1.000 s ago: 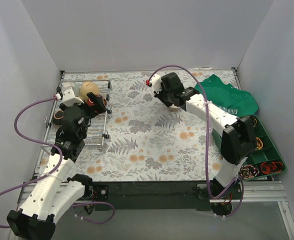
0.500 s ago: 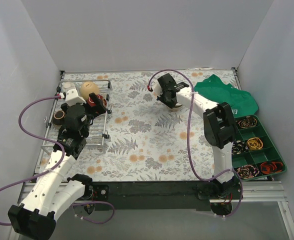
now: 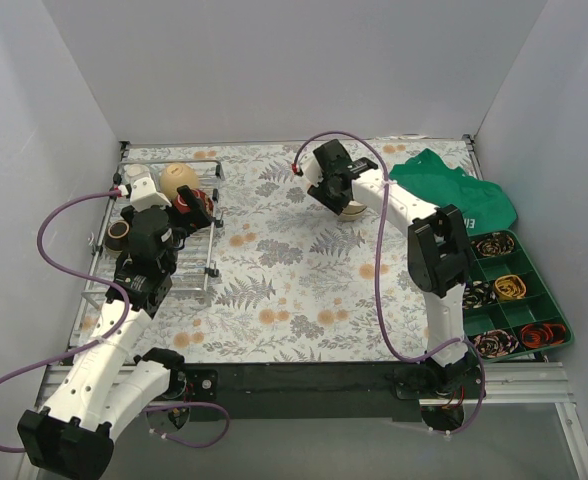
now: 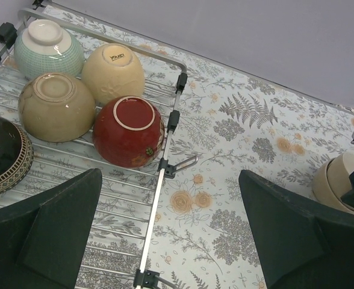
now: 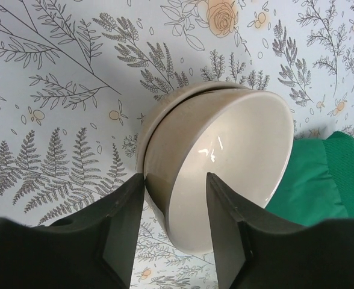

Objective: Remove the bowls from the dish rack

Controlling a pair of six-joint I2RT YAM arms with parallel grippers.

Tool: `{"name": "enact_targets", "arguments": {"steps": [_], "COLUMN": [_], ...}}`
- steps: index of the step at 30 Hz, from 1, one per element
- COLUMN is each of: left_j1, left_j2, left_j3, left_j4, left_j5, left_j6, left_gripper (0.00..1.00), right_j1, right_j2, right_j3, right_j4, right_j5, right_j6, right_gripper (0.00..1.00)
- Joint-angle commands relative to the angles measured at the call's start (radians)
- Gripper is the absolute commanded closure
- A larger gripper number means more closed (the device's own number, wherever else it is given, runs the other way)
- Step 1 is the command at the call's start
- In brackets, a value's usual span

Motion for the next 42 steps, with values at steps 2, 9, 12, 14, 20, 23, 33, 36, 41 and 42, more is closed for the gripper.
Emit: {"name": "enact_targets", "arguments": {"steps": [2,9,12,14,20,23,33,36,41,42], "left_j1": [0.012,0.015,0.016,0.016,0.018,0.019,0.018,0.019,0.019,0.019], "left_j2": [0.0,0.009,0.009,0.009,0.014,0.015,0.024,0.028,0.032,0.034], "left_j3": [-0.007,-0.004,-0.004,-0.004,-0.004,-0.004,-0.004,-0.004,-0.003,-0.003], "left_j4": [-0.003,-0.011,-0.011,-0.011,-0.012,-0.012,-0.014,-0.012,-0.014,-0.015], "left_j5": [0.013,0.016,0.016,0.017,0.017,0.017,0.016,0.017,0.017,0.017], "left_j6": [0.011,0.01,0.01,0.01,0.01,0.01,0.011,0.011,0.013,0.011], "left_gripper": [0.02,0.02,0.02,0.02,0.02,0.02,0.02,0.02,0.02,0.02], "right_j1": [-0.003,-0.003,-0.003,-0.004,-0.003,-0.003,-0.003,-0.004,-0.001,-0.003], "right_j2": [-0.07,-0.108,-0.116,-0.113,-0.09,-0.084,-0.051,-0.041,-0.039,-0.038], "right_j3": [0.036,0.007,-0.007,-0.01,-0.017,-0.019,-0.022,-0.023,-0.022,-0.023], "right_j4": [-0.015,-0.017,-0.017,-0.015,-0.015,-0.015,-0.012,-0.012,-0.007,-0.006], "right_j5": [-0.018,-0.074,-0.097,-0.104,-0.103,-0.106,-0.1,-0.101,-0.107,-0.111], "right_j6": [0.027,0.068,0.078,0.081,0.088,0.088,0.091,0.093,0.096,0.096], "right_gripper": [0.46,0.47,0.54,0.61,0.72,0.74,0.79,0.79,0.79,0.79]}}
